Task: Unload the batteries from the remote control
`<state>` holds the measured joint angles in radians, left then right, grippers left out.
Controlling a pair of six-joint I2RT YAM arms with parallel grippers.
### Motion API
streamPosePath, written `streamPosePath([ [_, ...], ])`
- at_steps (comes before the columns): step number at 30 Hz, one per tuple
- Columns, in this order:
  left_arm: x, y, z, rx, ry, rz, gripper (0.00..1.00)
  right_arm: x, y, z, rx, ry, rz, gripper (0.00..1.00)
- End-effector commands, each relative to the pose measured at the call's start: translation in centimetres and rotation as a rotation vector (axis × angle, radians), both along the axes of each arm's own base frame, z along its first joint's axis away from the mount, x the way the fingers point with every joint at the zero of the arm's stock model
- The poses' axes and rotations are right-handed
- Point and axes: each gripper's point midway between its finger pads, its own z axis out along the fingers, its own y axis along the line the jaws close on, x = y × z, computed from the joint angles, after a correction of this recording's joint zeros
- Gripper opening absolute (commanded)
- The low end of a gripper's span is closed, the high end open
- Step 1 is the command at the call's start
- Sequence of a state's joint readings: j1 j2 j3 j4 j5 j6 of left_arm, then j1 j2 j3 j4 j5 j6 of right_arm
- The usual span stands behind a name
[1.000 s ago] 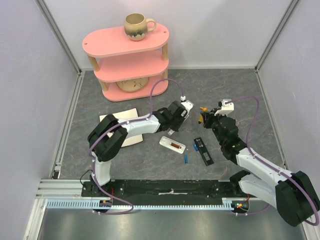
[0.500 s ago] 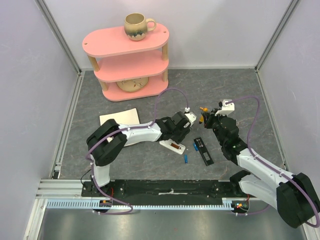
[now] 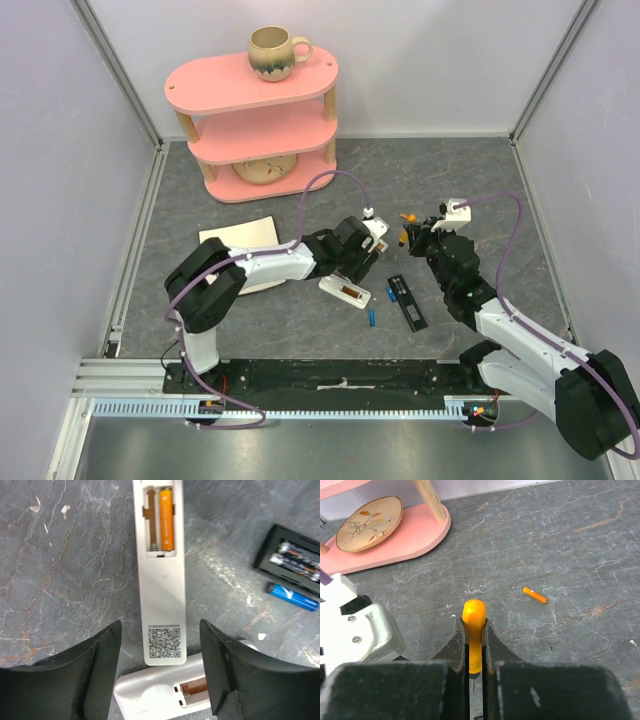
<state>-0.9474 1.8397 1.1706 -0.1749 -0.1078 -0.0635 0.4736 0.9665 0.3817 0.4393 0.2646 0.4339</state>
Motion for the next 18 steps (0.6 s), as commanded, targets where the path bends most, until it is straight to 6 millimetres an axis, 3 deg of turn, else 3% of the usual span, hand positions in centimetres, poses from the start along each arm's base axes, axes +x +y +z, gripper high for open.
streamPosePath([
  [1,0.7,-0.1,-2.0,-0.054,0.042,0.003,0.64,0.1,-0.1,1.4,0.038,-0.052,-0.008,0.0],
  [5,0.6,1.0,-3.1,-0.042,0.055,-0.01,0.5,0.4,0.8,1.9,0.063,-0.065,0.031,0.0],
  [7,0.7,1.5,-3.1,-0.031,0.039,-0.009,0.38,0.4,1.5,2.1,0.074,-0.066,0.065,0.0],
  [10,0.6,2.6,-3.0,-0.004,0.017,-0.018,0.29,0.6,2.6,2.8,0.091,-0.097,0.123,0.0],
  [18,-2.4,5.6,-2.9,0.008,0.031,-0.048,0.26,0.7,5.3,3.2,0.125,-0.135,0.251,0.0],
])
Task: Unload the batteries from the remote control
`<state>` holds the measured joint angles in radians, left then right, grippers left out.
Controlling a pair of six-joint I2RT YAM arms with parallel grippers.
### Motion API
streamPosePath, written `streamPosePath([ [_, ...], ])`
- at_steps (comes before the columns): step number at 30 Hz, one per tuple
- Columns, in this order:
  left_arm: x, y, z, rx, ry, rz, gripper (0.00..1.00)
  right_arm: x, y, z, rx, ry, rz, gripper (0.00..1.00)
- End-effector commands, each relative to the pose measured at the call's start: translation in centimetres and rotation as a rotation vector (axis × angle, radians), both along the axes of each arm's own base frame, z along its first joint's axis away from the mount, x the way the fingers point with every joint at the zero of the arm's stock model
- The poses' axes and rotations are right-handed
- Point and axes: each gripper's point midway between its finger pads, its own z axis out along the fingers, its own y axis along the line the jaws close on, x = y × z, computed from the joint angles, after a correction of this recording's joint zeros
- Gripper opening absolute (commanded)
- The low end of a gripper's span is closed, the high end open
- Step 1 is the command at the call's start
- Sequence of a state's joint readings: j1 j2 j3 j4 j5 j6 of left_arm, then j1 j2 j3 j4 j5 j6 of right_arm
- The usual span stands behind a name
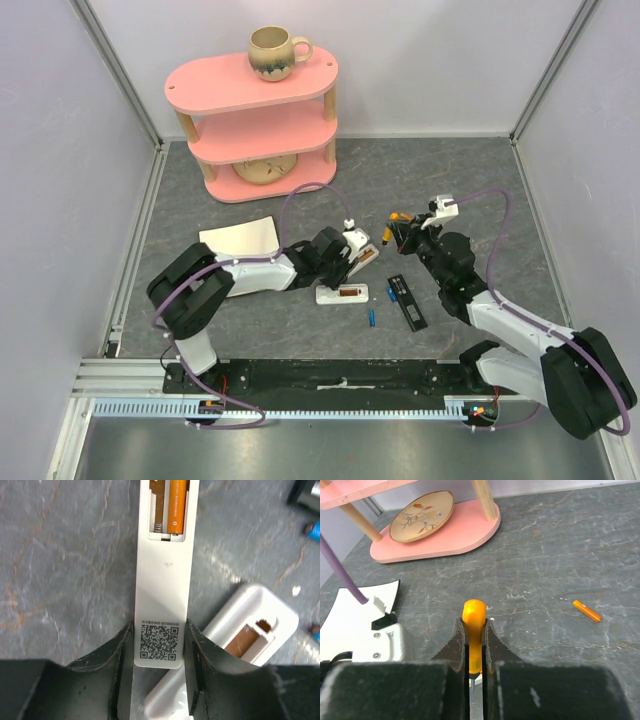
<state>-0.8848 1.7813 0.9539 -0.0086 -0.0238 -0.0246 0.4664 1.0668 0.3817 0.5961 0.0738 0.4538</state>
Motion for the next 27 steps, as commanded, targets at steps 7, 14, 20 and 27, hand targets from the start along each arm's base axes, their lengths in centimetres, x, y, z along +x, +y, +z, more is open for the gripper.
streamPosePath([
  [7,-5.0,4.4,1.3,-0.02,0.043,0.023,0.28,0.4,4.6,3.0,0.085,-0.118,0.153,0.0],
  [14,-6.2,5.3,1.1,-0.008,0.058,0.075,0.55,-0.2,7.4,2.0,0.072,-0.115,0.192,0.0],
  [20,-4.6,4.9,1.7,-0.002,0.003,0.11,0.69,0.0,8.1,1.7,0.071,-0.117,0.187,0.0],
  [27,-3.8,3.3,0.7,-0.011,-0.004,0.08,0.59,0.7,7.9,1.0,0.059,-0.119,0.155,0.0],
])
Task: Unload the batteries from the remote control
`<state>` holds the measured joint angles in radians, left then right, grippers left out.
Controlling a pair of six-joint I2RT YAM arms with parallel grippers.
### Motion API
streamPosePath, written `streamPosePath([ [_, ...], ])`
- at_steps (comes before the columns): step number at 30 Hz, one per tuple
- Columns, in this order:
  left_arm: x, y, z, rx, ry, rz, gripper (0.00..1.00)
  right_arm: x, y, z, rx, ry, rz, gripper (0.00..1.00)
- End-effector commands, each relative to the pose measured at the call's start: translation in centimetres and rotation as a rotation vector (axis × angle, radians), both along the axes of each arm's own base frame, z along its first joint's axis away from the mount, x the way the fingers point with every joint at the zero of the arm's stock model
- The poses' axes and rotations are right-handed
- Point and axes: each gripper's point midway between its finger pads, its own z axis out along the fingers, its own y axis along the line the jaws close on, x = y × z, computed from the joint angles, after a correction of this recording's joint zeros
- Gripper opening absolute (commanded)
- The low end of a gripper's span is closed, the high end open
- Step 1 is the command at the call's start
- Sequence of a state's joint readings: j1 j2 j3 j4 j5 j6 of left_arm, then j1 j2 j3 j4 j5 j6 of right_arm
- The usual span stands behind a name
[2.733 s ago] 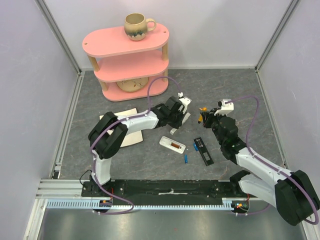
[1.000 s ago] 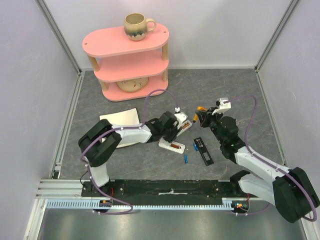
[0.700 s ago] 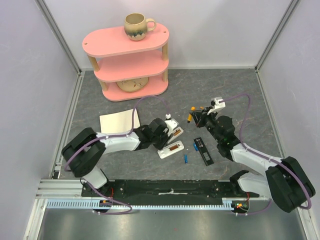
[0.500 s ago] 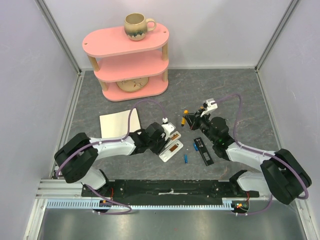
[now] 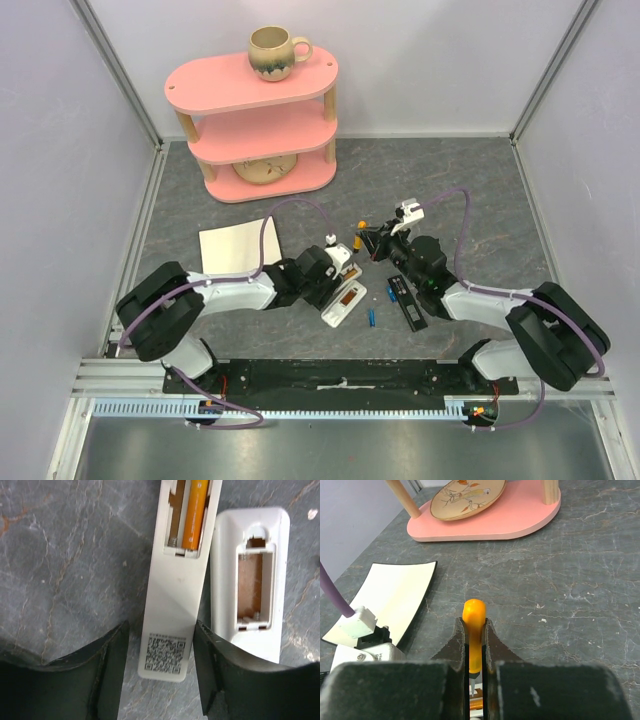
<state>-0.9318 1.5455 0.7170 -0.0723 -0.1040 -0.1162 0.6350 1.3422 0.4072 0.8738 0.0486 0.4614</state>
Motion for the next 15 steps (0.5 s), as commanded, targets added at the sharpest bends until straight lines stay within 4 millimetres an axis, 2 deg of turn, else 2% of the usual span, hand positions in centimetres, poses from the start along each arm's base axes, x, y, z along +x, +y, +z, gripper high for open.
streamPosePath([
  [1,1.5,-2.2,0.6,-0.05,-0.035,0.001,0.56,1.4,0.2,2.7,0.04,-0.09,-0.045,0.0],
  [5,1.2,-2.2,0.2,-0.046,-0.022,-0.006,0.4,1.6,-0.1,2.2,0.018,-0.086,-0.061,0.0],
  [8,1.1,-2.0,0.3,-0.048,-0.022,-0.005,0.31,1.5,-0.5,1.7,0.008,-0.081,-0.075,0.0],
  [15,1.0,-2.2,0.6,-0.076,-0.027,-0.002,0.26,1.6,-0.9,1.5,0.002,-0.088,-0.09,0.0],
])
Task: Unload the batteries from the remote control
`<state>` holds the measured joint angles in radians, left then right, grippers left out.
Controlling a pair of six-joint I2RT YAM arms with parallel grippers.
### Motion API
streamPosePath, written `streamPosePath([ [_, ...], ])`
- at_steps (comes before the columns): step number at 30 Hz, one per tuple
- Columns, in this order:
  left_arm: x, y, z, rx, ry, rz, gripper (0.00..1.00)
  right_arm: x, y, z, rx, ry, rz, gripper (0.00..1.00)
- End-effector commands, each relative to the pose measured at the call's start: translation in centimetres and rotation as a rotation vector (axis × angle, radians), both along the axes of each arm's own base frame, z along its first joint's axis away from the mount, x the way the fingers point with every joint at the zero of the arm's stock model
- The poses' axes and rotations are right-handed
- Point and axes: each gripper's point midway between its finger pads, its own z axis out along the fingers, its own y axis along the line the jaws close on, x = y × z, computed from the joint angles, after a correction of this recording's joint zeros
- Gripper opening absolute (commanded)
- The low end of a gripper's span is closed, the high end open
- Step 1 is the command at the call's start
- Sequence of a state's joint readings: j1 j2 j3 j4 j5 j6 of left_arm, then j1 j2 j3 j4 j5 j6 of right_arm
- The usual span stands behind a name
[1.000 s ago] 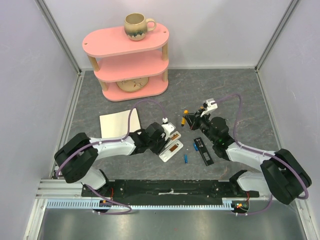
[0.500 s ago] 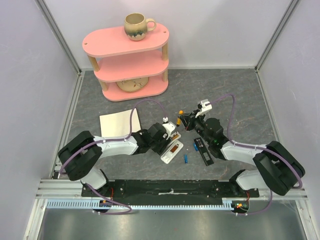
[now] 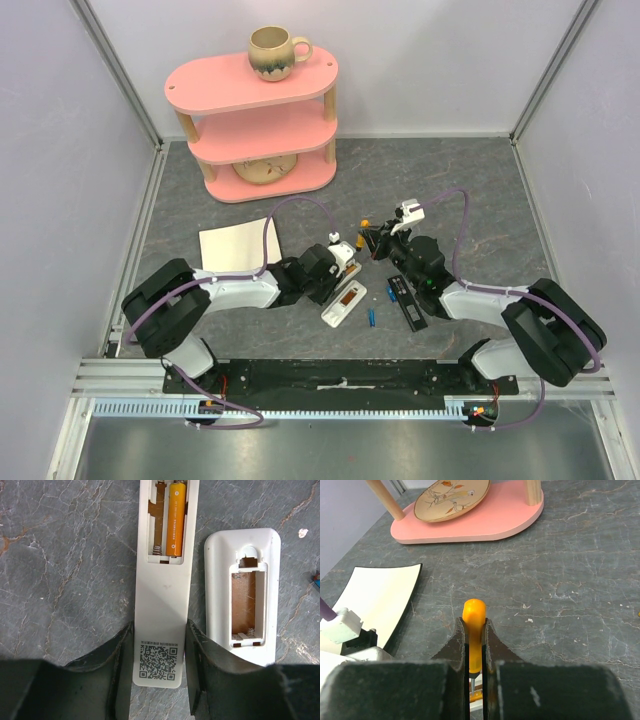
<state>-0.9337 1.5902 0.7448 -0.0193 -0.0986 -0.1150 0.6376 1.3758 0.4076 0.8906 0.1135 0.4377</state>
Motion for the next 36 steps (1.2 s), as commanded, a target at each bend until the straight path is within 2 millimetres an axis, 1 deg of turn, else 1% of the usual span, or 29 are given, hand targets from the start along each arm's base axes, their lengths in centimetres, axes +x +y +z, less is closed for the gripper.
streamPosePath([
  [1,0.0,-0.7,0.4,-0.045,-0.006,0.003,0.25,0.8,-0.1,2.1,0.029,-0.083,-0.026,0.0],
  [6,0.0,-0.6,0.3,-0.042,-0.002,0.008,0.23,1.1,0.2,2.0,0.03,-0.084,-0.026,0.0],
  [11,0.0,-0.6,0.5,-0.046,-0.005,0.008,0.23,1.4,0.3,1.0,0.009,-0.066,-0.032,0.0],
  [15,0.0,-0.6,0.6,-0.047,-0.006,0.01,0.23,1.4,-0.1,0.0,-0.012,-0.051,-0.048,0.0],
  [19,-0.1,-0.5,0.5,-0.047,-0.004,0.011,0.22,1.4,-0.3,-0.5,-0.022,-0.047,-0.06,0.0],
  [24,-0.1,-0.5,0.4,-0.048,-0.004,0.012,0.22,1.6,-0.3,-0.7,-0.031,-0.049,-0.074,0.0],
  [29,-0.2,-0.5,0.3,-0.047,0.001,0.011,0.22,1.6,0.2,-1.1,-0.055,-0.049,-0.073,0.0],
  [32,-0.1,-0.5,0.3,-0.048,0.0,0.013,0.22,1.5,0.2,-1.5,-0.101,-0.049,-0.092,0.0],
  [36,-0.1,-0.6,0.7,-0.06,-0.008,0.014,0.21,0.5,0.8,-2.3,-0.138,-0.037,-0.083,0.0],
])
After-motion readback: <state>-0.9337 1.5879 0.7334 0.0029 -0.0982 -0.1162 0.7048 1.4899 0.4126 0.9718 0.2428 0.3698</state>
